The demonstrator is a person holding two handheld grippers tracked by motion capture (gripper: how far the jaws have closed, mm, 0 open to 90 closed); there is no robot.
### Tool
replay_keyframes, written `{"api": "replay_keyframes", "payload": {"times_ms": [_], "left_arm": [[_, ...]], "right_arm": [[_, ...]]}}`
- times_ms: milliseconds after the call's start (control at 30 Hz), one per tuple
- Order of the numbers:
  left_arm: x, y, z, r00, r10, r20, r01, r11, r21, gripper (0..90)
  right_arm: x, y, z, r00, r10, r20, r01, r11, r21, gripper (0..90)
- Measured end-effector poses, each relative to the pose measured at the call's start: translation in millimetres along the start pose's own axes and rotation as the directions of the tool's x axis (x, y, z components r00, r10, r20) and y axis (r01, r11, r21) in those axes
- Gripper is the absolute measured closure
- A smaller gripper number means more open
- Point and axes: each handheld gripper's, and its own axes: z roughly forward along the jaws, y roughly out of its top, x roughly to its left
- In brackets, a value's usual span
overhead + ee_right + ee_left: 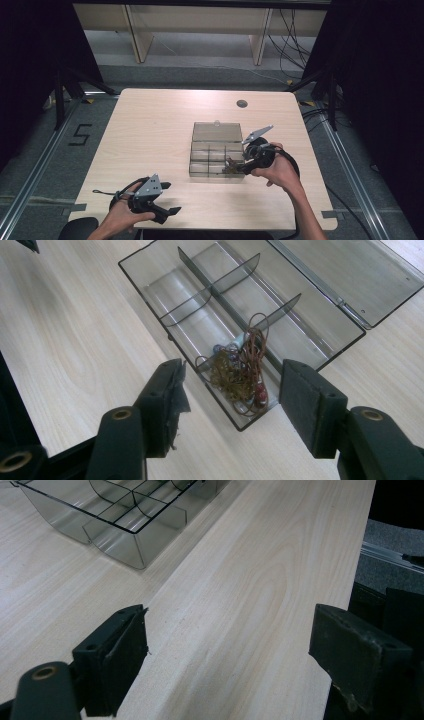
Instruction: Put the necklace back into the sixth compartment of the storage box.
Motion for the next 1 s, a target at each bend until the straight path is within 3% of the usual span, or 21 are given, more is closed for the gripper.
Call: {"api": "replay_keyframes", "payload": {"times_ms": [100,233,267,333,400,433,467,500,533,600,667,733,767,800,933,1000], "left_arm": [[0.8,0.1,0.1,0.9999,0.015,-0.001,-0.015,0.9998,0.009,15.1],[-0.2,-0.1,0.7,1.0000,-0.001,0.001,0.001,1.0000,0.001,15.1],[0.2,-0.1,0.5,1.0000,0.003,0.000,-0.003,1.0000,0.005,15.1],[0.6,0.2,0.4,0.9999,0.015,0.000,-0.015,0.9999,-0.001,15.1],[-0.5,-0.3,0.2,1.0000,-0.004,-0.004,0.004,1.0000,-0.001,15.1],[-0.6,-0.3,0.2,1.0000,-0.006,-0.004,0.006,1.0000,-0.002,15.0],[-0.6,-0.3,0.3,1.0000,-0.005,-0.004,0.005,1.0000,-0.002,15.1],[-0.1,0.0,0.2,1.0000,0.005,-0.004,-0.005,1.0000,0.000,15.1],[0.4,0.2,0.3,0.9999,0.010,0.002,-0.010,1.0000,0.000,15.1],[0.3,0.2,0.2,0.9999,0.011,-0.002,-0.011,0.9999,0.001,15.1],[1.1,0.2,0.1,0.9999,0.017,-0.001,-0.017,0.9998,0.008,15.1],[0.3,0.0,0.4,1.0000,0.006,0.000,-0.006,1.0000,0.006,15.0],[0.2,0.0,0.5,1.0000,0.002,0.003,-0.002,1.0000,0.006,15.1],[-0.3,-0.2,0.9,1.0000,-0.001,0.000,0.001,1.0000,0.000,15.1],[-0.3,-0.1,0.9,1.0000,0.002,0.003,-0.002,1.0000,0.005,15.1],[0.3,-0.2,0.7,0.9999,0.011,-0.005,-0.011,0.9999,0.011,15.1]], "right_arm": [[2.1,-1.4,-1.1,0.9999,0.011,0.001,-0.011,1.000,-0.004,42.7],[5.7,-3.9,-1.7,0.9994,0.033,-0.003,-0.034,0.999,-0.012,40.9],[4.4,-4.6,0.3,1.0000,0.007,-0.002,-0.008,0.999,-0.043,40.1],[4.9,-5.5,-2.0,1.0000,0.005,0.004,-0.004,0.999,-0.040,39.1],[9.1,-6.2,-3.9,0.9988,0.049,-0.005,-0.049,0.998,-0.028,37.5],[7.4,-6.9,-3.6,0.9997,0.024,-0.004,-0.024,0.999,-0.034,36.1],[9.6,-8.3,-4.7,0.9982,0.060,0.009,-0.060,0.998,-0.027,34.9],[8.3,-10.6,-2.5,0.9996,0.028,0.001,-0.028,0.998,-0.051,33.9],[8.6,-11.8,-3.4,0.9995,0.030,0.009,-0.029,0.998,-0.047,33.1],[10.8,-14.0,-5.4,0.9974,0.072,-0.002,-0.072,0.997,-0.035,30.4],[8.6,-16.9,-4.9,0.9986,0.051,0.013,-0.051,0.997,-0.051,28.7],[11.0,-19.5,-5.6,0.9955,0.095,0.007,-0.094,0.993,-0.065,27.0],[12.3,-20.3,-5.6,0.9926,0.118,0.029,-0.116,0.991,-0.063,26.4],[11.0,-22.0,-7.5,0.9975,0.071,0.007,-0.070,0.995,-0.066,26.0],[13.5,-25.6,-6.2,0.9989,0.047,0.001,-0.046,0.993,-0.104,24.1],[15.8,-26.4,-9.1,0.9976,0.069,-0.001,-0.068,0.993,-0.095,23.1]]}}
